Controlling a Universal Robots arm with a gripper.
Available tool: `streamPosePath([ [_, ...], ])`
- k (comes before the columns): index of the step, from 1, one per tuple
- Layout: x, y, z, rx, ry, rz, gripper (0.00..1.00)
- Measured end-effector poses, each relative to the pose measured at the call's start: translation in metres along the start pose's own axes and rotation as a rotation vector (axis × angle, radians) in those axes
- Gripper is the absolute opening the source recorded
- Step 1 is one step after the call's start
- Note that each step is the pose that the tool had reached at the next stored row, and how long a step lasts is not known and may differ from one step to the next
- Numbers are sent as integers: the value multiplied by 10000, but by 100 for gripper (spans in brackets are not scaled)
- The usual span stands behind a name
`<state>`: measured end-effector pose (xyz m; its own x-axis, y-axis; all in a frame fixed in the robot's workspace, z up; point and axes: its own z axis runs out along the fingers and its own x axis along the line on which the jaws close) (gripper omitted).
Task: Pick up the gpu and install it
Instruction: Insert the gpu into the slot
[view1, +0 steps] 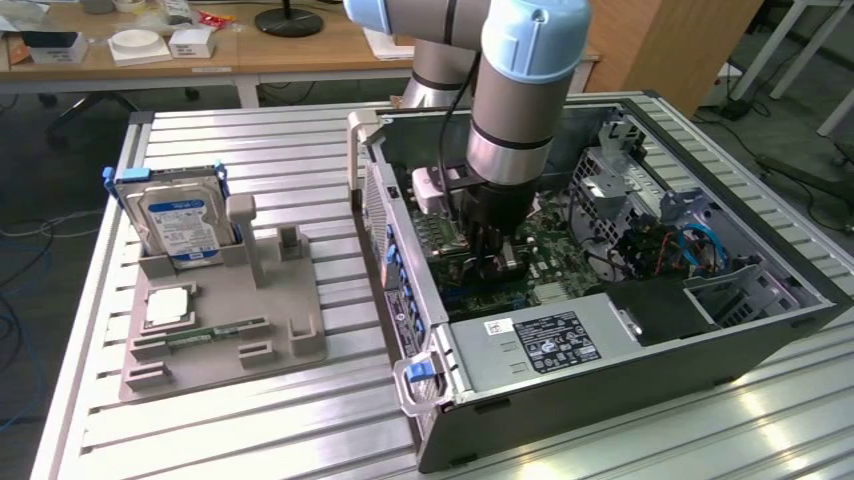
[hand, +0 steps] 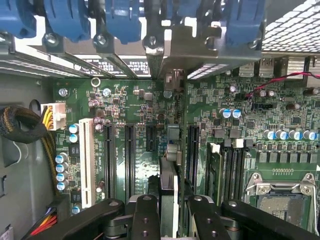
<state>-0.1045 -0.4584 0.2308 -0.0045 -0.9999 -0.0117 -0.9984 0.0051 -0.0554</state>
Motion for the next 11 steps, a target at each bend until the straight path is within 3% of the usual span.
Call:
streamPosePath([
  [11, 0, -26, -8, -20, 1, 0, 27],
])
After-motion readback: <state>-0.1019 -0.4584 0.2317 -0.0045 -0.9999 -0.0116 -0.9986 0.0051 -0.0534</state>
